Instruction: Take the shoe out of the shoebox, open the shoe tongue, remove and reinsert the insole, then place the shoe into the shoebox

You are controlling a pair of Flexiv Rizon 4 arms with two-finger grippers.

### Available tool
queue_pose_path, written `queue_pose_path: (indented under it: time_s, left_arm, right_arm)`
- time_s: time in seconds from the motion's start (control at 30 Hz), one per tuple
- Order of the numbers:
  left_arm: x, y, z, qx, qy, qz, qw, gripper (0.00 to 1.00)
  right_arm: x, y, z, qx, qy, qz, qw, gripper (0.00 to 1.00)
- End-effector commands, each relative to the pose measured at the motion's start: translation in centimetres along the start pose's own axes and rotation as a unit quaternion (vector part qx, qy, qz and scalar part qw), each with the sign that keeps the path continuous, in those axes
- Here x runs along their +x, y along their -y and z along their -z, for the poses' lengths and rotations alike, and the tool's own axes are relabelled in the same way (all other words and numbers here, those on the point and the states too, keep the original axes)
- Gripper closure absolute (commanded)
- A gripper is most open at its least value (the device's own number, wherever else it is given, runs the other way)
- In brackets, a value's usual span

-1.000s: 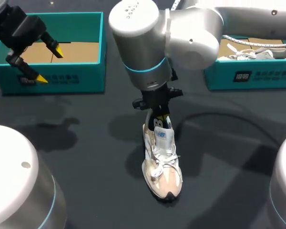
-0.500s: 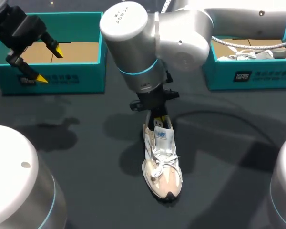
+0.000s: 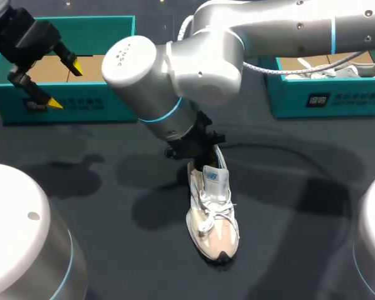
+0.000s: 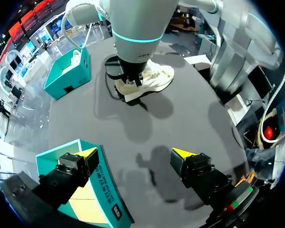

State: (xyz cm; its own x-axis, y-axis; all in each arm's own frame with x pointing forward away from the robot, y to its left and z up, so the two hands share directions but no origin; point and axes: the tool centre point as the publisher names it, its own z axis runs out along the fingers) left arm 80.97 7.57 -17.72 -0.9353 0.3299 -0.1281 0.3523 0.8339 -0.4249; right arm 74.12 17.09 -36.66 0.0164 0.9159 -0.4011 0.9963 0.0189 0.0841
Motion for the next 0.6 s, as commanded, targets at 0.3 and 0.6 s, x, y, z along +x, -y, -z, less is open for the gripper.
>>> queue_pose_path:
  time_s: [0.3, 0.6]
  left_arm:
    - [0.0, 0.0, 0.0, -0.001, -0.001, 0.000, 1.000, 0.00]
    - [0.0, 0.0, 0.0, -0.001, -0.001, 0.000, 1.000, 0.00]
  right_arm:
    - [0.5, 0.1, 1.2, -0.002, 0.034, -0.005, 0.999, 1.00]
    - [-0.4, 0.1, 0.4, 0.018, 0.086, -0.016, 0.996, 1.00]
